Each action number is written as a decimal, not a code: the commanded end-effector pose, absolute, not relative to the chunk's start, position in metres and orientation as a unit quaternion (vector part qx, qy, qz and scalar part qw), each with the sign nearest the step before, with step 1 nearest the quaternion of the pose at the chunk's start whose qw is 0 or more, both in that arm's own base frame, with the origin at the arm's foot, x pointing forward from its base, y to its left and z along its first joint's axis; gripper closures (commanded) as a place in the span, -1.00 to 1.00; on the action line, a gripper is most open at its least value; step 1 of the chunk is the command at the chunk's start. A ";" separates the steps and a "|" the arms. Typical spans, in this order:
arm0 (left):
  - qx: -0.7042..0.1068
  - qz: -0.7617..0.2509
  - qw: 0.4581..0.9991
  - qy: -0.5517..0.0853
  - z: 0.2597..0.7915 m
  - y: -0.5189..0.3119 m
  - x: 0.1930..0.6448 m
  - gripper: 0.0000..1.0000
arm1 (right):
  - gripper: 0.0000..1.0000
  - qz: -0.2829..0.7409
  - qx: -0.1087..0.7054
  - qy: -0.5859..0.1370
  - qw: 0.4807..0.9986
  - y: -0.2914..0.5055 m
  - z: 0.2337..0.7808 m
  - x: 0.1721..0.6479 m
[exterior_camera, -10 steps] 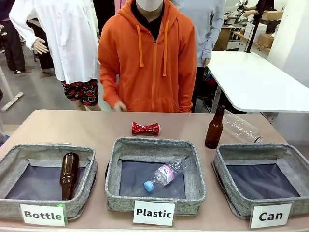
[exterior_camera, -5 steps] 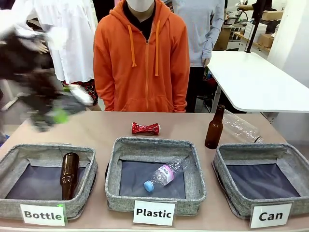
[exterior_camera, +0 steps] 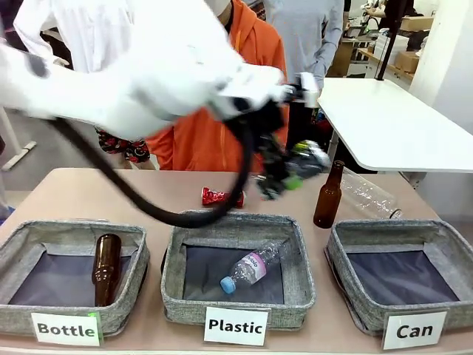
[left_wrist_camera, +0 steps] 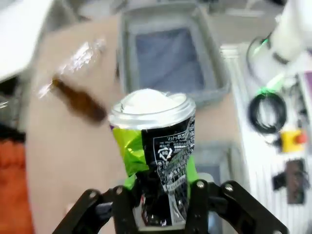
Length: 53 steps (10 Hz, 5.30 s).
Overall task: Sort the can waste into the basket.
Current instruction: Pick up the can waste from the table and place it in the right Fabric basket.
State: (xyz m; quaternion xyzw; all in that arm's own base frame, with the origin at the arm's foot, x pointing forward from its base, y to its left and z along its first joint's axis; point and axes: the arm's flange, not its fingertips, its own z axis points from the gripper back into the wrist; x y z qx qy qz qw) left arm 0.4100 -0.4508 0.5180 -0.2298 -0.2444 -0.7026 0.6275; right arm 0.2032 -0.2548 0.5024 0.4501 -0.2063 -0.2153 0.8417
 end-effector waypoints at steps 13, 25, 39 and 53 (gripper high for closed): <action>-0.274 -0.759 0.550 -0.215 0.464 -0.646 0.383 -1.00 | -1.00 -0.244 0.427 -0.250 0.834 -0.307 0.518 0.166; -0.319 -0.592 0.738 -0.067 0.557 -0.298 0.351 -1.00 | -1.00 -0.047 0.508 -0.110 0.853 -0.107 0.477 0.278; -0.522 0.032 0.834 -0.177 0.474 0.176 0.309 -1.00 | -1.00 -0.037 0.612 0.014 0.790 -0.031 0.438 0.327; -0.522 0.032 0.834 -0.177 0.474 0.176 0.309 -1.00 | -1.00 0.126 0.241 0.006 0.962 0.096 0.499 0.332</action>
